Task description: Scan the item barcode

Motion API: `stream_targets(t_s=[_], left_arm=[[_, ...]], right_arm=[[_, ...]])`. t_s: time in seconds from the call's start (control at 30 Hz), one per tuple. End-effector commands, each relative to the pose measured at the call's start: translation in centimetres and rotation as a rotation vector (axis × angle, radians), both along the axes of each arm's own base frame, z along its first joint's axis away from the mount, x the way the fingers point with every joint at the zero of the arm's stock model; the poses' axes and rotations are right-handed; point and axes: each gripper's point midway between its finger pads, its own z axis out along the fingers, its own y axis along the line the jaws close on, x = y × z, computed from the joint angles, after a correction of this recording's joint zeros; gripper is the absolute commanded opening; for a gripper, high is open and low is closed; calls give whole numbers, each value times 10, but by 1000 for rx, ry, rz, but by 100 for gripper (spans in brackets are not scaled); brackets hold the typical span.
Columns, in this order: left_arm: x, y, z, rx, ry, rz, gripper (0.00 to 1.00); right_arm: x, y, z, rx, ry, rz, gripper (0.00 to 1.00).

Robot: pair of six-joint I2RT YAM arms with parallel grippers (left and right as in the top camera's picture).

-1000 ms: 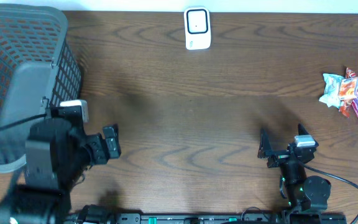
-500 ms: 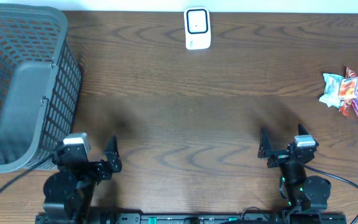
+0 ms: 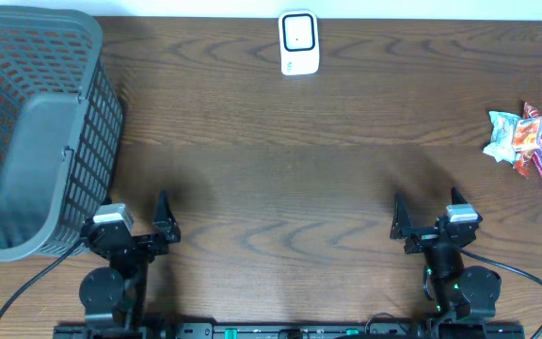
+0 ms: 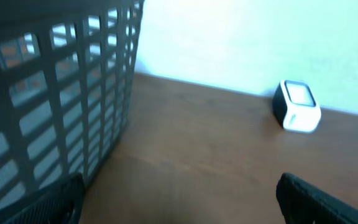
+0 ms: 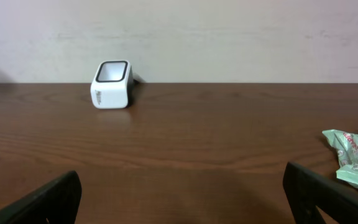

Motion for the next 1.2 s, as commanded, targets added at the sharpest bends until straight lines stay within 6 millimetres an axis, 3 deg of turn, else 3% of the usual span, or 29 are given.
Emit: stream_targets(t_s=[0.0,0.33,0.73,1.17], left_arm=[[6,3,-2,12,-67,8,98],[16,-14,2,121,-206,-103,98],[14,-13,-47,140,-6,-113,98],[14,-13,-49,140,1,-114,98]], right_arm=[[0,-4,0,7,-2,-16,99],[0,-4,0,7,-2,-16,99],[0,-4,0,7,-1,-16,99],[0,-4,0,7,-1,-16,99]])
